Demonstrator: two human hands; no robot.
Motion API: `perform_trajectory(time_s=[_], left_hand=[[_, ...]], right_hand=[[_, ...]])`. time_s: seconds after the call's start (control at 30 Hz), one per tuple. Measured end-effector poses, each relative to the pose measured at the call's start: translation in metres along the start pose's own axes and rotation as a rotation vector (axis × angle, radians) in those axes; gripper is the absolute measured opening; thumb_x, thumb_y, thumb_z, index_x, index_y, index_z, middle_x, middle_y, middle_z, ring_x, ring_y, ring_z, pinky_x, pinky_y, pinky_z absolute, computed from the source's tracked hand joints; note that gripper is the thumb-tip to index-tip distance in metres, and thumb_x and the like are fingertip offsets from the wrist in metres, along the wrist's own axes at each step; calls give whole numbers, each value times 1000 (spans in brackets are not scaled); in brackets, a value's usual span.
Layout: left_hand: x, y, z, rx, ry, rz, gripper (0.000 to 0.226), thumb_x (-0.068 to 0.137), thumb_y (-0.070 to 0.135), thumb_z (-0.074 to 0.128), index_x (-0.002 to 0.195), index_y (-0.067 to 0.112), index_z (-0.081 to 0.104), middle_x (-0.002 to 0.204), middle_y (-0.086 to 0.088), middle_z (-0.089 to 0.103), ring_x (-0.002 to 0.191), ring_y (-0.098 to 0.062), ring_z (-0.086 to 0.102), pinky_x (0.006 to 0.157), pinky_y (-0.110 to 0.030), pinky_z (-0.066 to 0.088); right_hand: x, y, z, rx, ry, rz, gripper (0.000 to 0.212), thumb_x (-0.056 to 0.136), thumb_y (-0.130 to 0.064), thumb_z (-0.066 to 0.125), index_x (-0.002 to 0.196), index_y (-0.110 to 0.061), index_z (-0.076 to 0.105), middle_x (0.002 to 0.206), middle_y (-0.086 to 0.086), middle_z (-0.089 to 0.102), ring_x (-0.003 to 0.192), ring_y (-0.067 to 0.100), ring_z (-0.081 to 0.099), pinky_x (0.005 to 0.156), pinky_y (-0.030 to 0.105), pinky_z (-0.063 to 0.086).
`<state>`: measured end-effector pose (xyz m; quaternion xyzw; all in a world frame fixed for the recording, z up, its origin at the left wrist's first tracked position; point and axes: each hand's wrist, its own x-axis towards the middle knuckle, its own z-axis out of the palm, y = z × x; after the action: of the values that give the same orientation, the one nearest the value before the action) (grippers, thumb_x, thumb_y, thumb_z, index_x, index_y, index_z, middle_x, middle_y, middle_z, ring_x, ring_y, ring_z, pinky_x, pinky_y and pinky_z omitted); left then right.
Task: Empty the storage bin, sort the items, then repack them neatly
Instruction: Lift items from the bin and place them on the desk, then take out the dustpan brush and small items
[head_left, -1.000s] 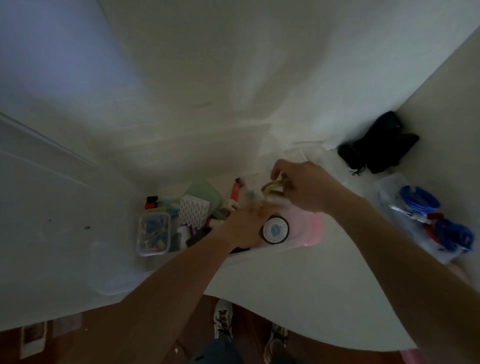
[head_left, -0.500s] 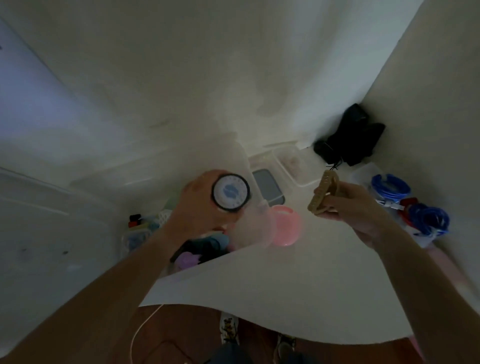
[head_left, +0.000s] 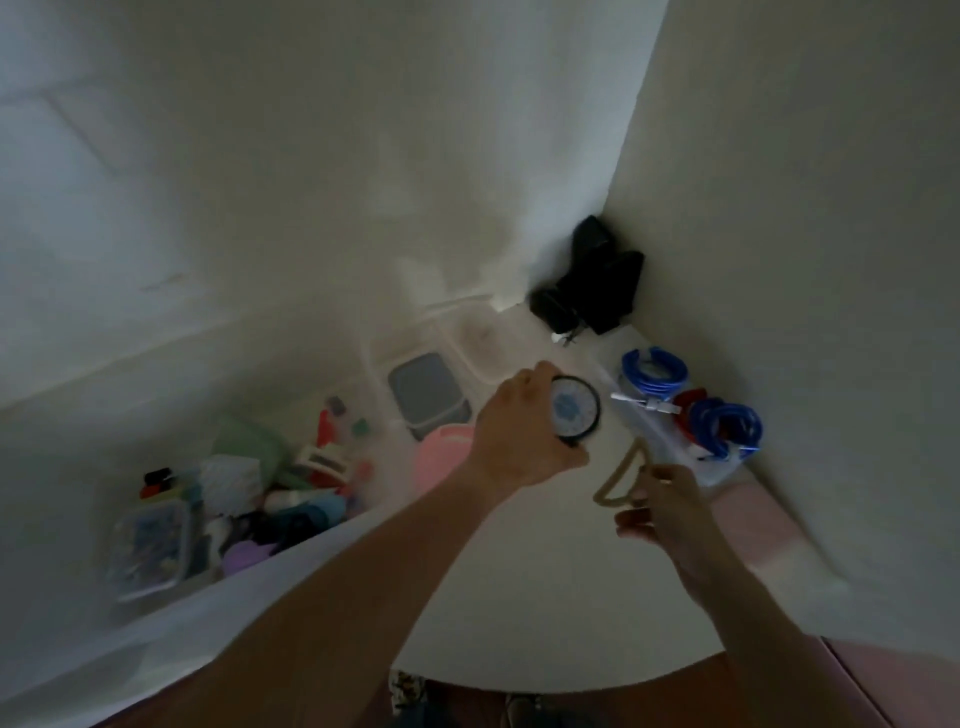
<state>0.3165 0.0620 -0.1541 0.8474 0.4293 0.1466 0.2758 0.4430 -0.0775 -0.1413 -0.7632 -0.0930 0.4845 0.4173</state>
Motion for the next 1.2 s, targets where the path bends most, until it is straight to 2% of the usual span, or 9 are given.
perform_trajectory(time_s=[0.2, 0.33, 0.5, 0.63, 0.73, 0.83, 0.9, 1.0, 1.2], left_hand=[[22, -28, 54, 131, -143, -101, 80, 59, 38, 86, 122, 14, 44, 118, -8, 48, 103, -32, 57, 82, -37, 47], [31, -52, 65, 170, -108, -171, 78, 63, 38, 86, 123, 10, 45, 121, -9, 41, 103, -31, 56, 81, -35, 47], [33, -71, 76, 212, 38, -151, 80, 71, 47, 76, 131, 4, 46, 120, -15, 52, 109, -35, 56, 91, -41, 49], [18, -53, 67, 299, -87, -165, 105, 71, 45, 75, 152, 3, 23, 147, -18, 37, 133, -37, 37, 111, -40, 34], [-5, -40, 37, 110, 112, -68, 86, 70, 33, 79, 143, 4, 42, 136, -16, 50, 125, -33, 48, 105, -39, 43], [-34, -36, -21, 23, 235, -4, 56, 81, 27, 71, 133, 16, 52, 127, -4, 55, 114, -23, 54, 95, -29, 43], [-54, -56, -65, 94, 300, 2, 41, 85, 27, 65, 125, 22, 56, 121, 0, 59, 106, -19, 57, 89, -27, 42], [-82, -119, -122, 210, 281, -95, 27, 90, 27, 57, 117, 25, 58, 113, 2, 63, 99, -21, 62, 85, -35, 49], [-142, -273, -184, 346, -58, -634, 60, 85, 26, 69, 139, 16, 44, 134, -12, 51, 118, -34, 54, 97, -40, 45]], right_hand=[[54, 45, -1, -12, 48, 107, 43, 80, -4, 72, 117, -4, 51, 97, 21, 68, 68, 25, 69, 75, 42, 59], [91, 51, 8, 109, 116, 177, 11, 81, 3, 68, 90, -2, 64, 88, 17, 67, 82, 32, 72, 81, 44, 60], [156, 67, 30, 21, 212, 153, 12, 67, -8, 72, 78, -13, 71, 77, 6, 70, 89, 29, 69, 86, 43, 57], [159, 58, 51, -76, 136, 118, 34, 66, -16, 78, 98, -6, 72, 89, 11, 71, 86, 27, 69, 81, 36, 59], [139, 49, 65, -117, 165, 128, 12, 78, -13, 77, 85, -6, 71, 82, 14, 67, 76, 26, 64, 70, 32, 55], [134, 62, 64, -86, 179, 150, 48, 61, -24, 85, 101, -3, 66, 83, 12, 64, 81, 25, 64, 72, 35, 57], [120, 64, 60, -234, 309, 34, 69, 53, -44, 85, 111, -16, 58, 95, 12, 65, 96, 31, 65, 83, 48, 56], [41, 15, 90, -235, 452, -286, 37, 81, -29, 75, 113, -25, 57, 103, 0, 65, 92, 22, 65, 80, 45, 55], [-52, -48, 231, -364, -116, -688, 18, 85, -18, 70, 100, -25, 62, 88, -10, 68, 73, 8, 67, 68, 28, 54]])
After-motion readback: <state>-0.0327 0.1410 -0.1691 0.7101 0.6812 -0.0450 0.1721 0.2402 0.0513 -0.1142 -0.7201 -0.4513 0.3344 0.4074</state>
